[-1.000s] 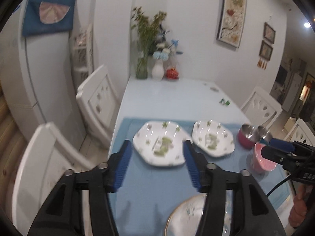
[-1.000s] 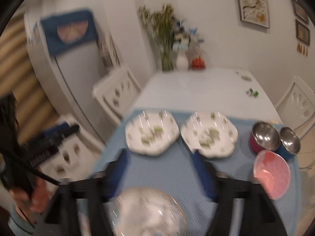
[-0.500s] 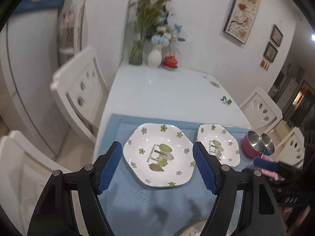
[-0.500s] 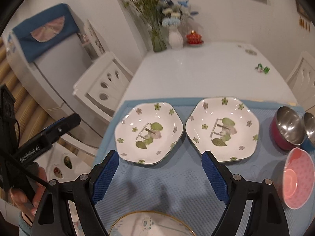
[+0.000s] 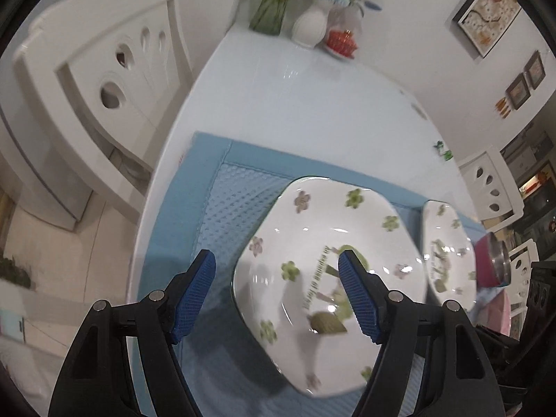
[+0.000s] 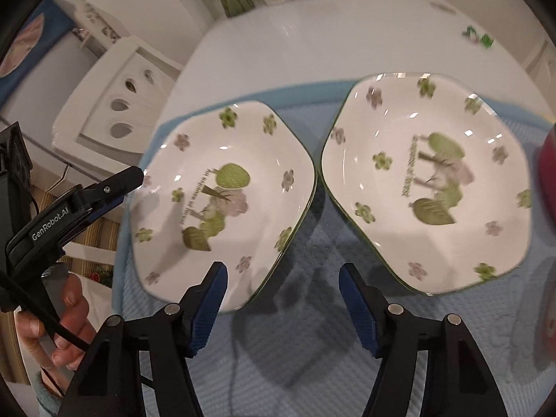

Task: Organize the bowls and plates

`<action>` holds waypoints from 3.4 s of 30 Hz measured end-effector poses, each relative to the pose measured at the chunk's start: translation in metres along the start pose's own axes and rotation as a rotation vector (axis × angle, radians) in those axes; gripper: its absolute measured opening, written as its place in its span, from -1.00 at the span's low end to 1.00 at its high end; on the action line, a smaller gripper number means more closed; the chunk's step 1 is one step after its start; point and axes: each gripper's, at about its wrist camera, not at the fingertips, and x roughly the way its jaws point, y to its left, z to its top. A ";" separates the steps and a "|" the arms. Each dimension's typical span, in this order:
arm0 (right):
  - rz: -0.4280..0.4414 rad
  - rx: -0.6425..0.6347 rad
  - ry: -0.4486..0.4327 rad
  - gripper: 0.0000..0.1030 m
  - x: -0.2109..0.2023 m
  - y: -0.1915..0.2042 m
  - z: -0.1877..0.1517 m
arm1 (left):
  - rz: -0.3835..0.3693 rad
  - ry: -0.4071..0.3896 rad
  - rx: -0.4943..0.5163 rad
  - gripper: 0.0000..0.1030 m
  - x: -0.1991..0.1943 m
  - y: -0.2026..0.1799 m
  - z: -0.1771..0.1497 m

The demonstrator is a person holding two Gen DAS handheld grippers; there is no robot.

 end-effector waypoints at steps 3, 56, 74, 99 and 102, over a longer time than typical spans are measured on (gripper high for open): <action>-0.001 -0.005 0.011 0.21 0.011 -0.001 0.004 | 0.001 0.015 0.003 0.32 0.016 0.004 0.005; 0.022 -0.399 -0.132 -0.17 -0.005 0.049 0.001 | 0.077 -0.082 0.134 -0.23 -0.026 0.000 -0.039; 0.039 -0.439 -0.239 -0.17 -0.124 0.050 -0.090 | 0.070 -0.168 0.264 -0.23 -0.137 -0.052 -0.098; -0.011 -0.417 -0.034 -0.19 -0.130 -0.034 -0.271 | 0.056 0.038 0.357 -0.23 -0.142 -0.098 -0.267; -0.024 -0.424 -0.015 -0.19 -0.128 -0.040 -0.278 | 0.055 0.074 0.357 -0.23 -0.135 -0.098 -0.277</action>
